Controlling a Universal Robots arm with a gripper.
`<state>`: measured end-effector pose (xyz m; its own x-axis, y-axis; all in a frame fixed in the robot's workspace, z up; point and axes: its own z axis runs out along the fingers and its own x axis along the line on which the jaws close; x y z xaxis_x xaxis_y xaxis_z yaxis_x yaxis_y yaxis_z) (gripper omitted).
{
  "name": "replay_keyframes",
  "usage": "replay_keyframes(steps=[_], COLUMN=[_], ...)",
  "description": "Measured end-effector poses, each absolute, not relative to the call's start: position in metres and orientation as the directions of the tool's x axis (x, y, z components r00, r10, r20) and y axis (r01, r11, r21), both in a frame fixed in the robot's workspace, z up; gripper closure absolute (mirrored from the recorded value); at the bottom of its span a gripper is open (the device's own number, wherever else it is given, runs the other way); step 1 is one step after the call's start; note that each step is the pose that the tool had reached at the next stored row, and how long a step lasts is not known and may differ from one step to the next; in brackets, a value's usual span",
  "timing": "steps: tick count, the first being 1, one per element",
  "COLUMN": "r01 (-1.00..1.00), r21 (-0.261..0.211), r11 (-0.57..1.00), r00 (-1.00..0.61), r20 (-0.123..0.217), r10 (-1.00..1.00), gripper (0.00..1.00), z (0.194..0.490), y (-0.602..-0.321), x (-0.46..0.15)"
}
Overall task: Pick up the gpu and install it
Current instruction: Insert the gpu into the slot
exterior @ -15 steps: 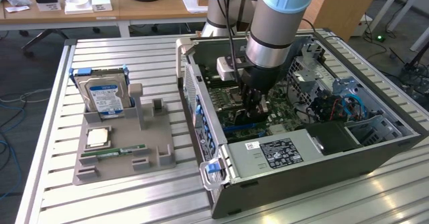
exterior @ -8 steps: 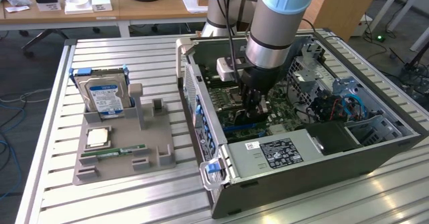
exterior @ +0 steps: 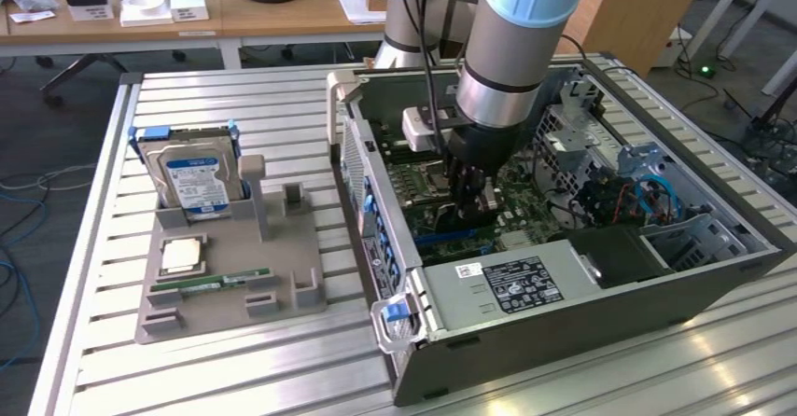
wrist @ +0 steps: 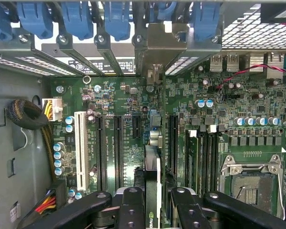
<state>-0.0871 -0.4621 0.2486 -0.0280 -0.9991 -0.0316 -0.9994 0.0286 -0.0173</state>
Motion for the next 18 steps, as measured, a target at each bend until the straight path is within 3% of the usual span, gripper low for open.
replay_keyframes(steps=[18], r01=[-0.999], r21=[-0.017], r11=[0.029], r00=[-0.028], r20=[-0.032], r10=[-0.999], gripper=[0.74], z=[0.2456], y=[-0.4621], x=[-0.0871])
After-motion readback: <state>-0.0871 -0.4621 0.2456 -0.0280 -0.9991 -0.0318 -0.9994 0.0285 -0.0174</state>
